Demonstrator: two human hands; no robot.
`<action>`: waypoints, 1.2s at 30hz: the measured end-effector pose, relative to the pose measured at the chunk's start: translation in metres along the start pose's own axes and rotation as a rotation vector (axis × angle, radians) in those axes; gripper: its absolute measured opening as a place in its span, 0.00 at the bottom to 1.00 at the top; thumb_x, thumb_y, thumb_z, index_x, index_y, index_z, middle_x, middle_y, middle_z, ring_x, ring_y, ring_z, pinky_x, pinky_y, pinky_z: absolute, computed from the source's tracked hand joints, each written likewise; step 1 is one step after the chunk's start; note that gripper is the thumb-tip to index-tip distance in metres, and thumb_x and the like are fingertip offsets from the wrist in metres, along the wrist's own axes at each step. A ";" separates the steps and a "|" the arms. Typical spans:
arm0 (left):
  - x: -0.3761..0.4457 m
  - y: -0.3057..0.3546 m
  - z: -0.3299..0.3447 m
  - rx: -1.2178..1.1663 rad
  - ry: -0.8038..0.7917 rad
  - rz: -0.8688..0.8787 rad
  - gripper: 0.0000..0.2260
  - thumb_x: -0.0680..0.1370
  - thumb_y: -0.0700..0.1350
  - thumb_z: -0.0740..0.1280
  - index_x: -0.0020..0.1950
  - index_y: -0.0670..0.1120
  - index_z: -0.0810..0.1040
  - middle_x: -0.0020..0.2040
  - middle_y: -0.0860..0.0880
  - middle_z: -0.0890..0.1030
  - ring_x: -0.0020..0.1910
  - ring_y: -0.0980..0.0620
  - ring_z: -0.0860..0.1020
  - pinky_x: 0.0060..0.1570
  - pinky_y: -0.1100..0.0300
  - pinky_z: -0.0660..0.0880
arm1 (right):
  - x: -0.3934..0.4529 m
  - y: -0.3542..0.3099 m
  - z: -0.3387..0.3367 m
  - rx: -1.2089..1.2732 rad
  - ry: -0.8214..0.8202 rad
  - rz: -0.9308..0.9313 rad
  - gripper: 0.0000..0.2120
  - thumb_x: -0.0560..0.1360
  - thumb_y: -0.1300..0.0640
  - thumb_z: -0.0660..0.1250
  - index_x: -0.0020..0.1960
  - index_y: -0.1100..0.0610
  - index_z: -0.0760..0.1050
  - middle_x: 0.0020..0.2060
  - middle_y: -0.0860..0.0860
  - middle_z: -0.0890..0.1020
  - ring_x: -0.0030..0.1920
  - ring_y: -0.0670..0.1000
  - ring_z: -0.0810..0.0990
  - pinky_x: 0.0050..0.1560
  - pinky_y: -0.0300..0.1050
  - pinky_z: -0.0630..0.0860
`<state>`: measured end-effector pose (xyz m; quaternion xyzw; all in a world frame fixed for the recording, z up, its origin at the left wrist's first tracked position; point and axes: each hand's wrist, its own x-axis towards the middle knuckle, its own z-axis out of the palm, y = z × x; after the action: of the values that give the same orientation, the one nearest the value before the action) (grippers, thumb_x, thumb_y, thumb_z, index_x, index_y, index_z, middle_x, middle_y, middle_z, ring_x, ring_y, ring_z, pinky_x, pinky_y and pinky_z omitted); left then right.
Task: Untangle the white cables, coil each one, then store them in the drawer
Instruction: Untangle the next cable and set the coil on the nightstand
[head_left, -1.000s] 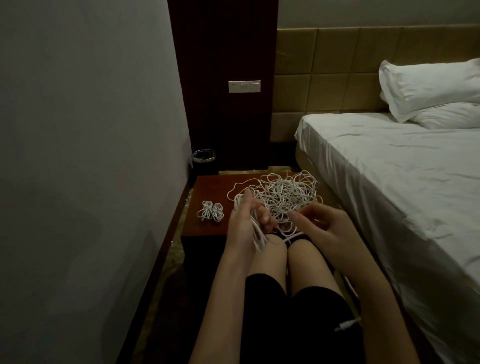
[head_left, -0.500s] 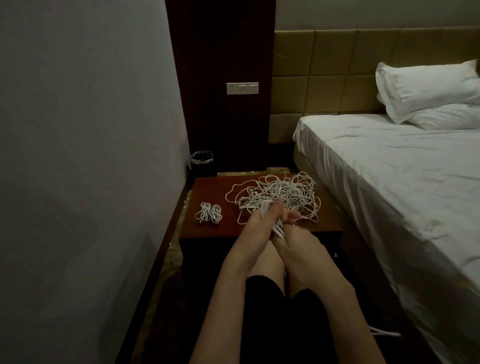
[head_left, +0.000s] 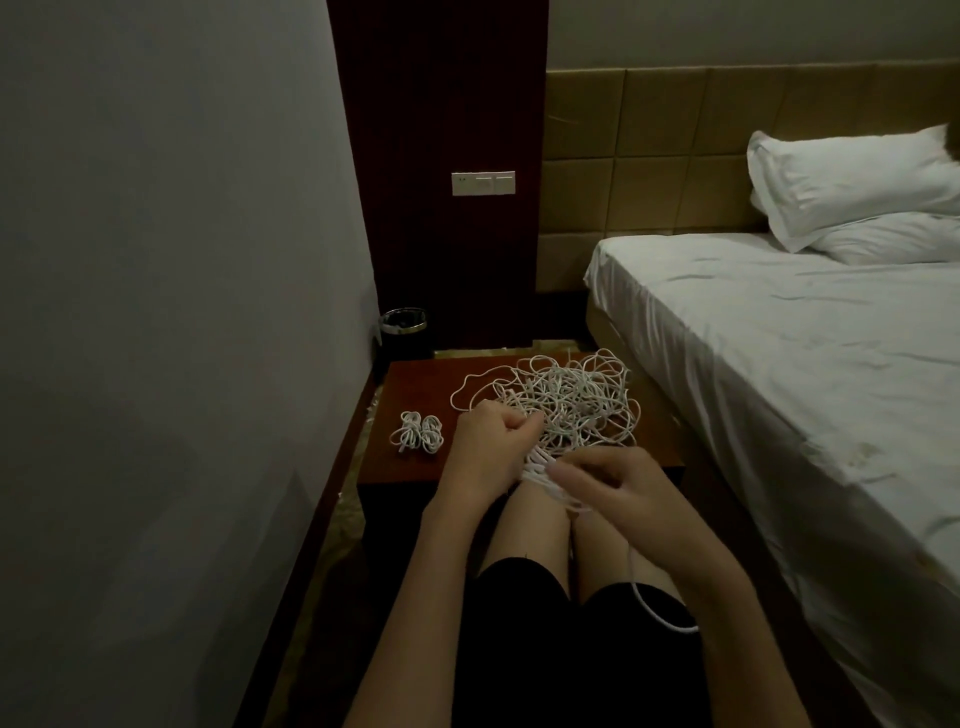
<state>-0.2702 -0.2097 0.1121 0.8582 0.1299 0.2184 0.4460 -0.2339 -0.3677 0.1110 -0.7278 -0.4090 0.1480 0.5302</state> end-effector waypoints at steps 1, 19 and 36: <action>0.000 0.000 0.000 -0.072 0.028 -0.005 0.21 0.80 0.46 0.65 0.28 0.41 0.70 0.23 0.48 0.65 0.23 0.53 0.63 0.29 0.62 0.65 | -0.001 0.000 -0.004 0.065 0.058 0.006 0.22 0.75 0.47 0.64 0.41 0.69 0.78 0.26 0.52 0.73 0.26 0.44 0.69 0.30 0.32 0.66; 0.011 -0.002 0.017 -0.046 0.104 0.306 0.22 0.81 0.44 0.64 0.26 0.48 0.69 0.22 0.54 0.67 0.23 0.56 0.66 0.28 0.64 0.63 | -0.004 -0.017 -0.005 -0.197 0.402 -0.160 0.14 0.77 0.51 0.63 0.37 0.57 0.78 0.28 0.48 0.78 0.28 0.48 0.74 0.30 0.39 0.70; 0.025 -0.009 0.019 0.044 0.276 0.273 0.22 0.82 0.46 0.62 0.27 0.50 0.68 0.22 0.55 0.68 0.22 0.55 0.66 0.26 0.56 0.66 | 0.004 -0.016 0.018 -0.318 0.262 -0.133 0.20 0.81 0.54 0.59 0.30 0.53 0.69 0.23 0.46 0.68 0.26 0.46 0.66 0.30 0.37 0.63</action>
<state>-0.2391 -0.2080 0.1018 0.8394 0.0771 0.3894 0.3712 -0.2503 -0.3514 0.1188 -0.7867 -0.4019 -0.0495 0.4659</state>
